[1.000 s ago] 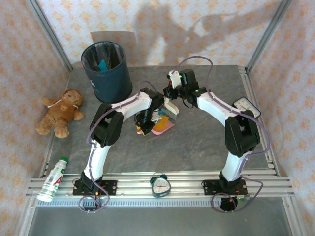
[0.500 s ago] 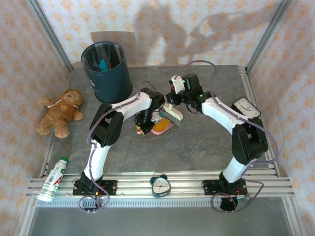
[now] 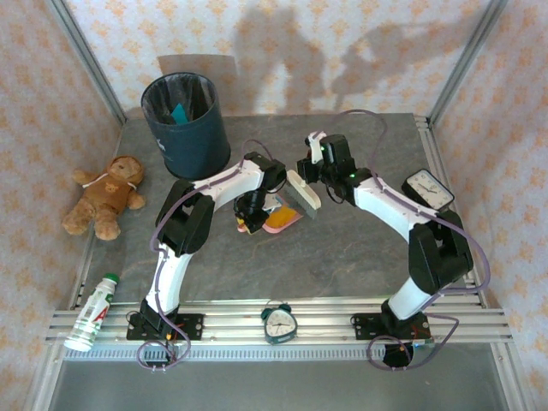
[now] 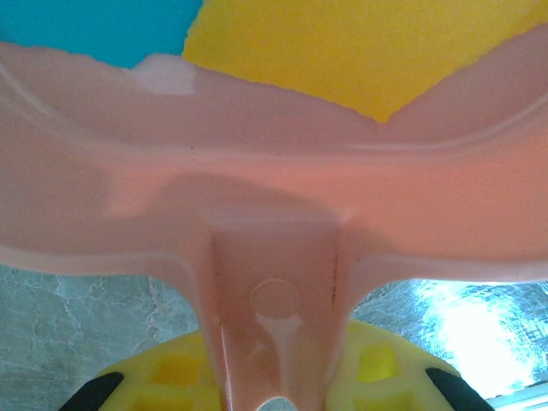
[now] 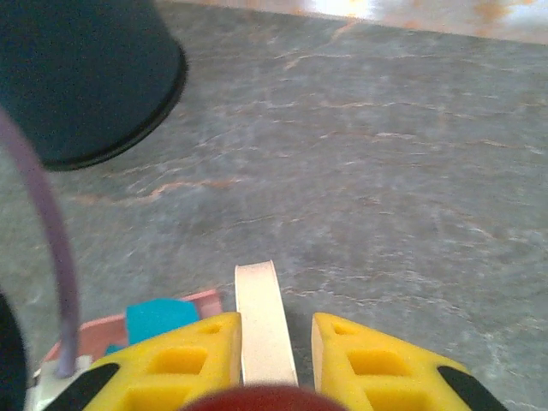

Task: Sweep away the paper scraps from the table

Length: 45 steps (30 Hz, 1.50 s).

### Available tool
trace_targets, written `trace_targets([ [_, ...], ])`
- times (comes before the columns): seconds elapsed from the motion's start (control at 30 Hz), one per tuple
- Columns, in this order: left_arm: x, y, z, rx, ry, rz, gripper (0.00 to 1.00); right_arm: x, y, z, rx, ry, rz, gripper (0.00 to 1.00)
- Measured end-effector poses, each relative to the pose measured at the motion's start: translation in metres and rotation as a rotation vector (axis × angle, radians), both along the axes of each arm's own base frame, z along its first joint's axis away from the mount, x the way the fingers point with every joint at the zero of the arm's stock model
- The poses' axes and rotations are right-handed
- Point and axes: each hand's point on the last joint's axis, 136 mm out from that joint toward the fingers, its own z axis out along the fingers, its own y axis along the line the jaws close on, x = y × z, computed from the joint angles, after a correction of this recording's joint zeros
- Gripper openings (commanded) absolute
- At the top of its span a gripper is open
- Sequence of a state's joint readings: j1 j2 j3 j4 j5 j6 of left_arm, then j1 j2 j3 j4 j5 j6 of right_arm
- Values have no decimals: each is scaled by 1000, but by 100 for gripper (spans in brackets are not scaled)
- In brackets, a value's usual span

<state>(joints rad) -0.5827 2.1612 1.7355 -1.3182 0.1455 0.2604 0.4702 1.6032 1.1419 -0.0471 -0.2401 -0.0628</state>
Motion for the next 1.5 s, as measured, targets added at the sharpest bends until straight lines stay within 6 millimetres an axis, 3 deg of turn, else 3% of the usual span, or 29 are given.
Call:
trace_targets([
  [0.3, -3, -4, 0, -26, 15, 3, 0, 10, -15, 2, -10, -35, -134, 0],
  [0.7, 1, -7, 3, -37, 2, -4, 0, -3, 23, -2, 77, 53, 56, 0],
  [1.03, 4, -5, 4, -23, -11, -8, 0, -12, 35, -1, 117, 77, 130, 0],
  [1.27, 7, -5, 3, -23, -25, -10, 0, -10, 30, 4, 109, 56, 94, 0],
  [1.5, 11, -8, 2, -33, -41, -10, 0, -12, 3, 20, 96, -21, -38, 0],
])
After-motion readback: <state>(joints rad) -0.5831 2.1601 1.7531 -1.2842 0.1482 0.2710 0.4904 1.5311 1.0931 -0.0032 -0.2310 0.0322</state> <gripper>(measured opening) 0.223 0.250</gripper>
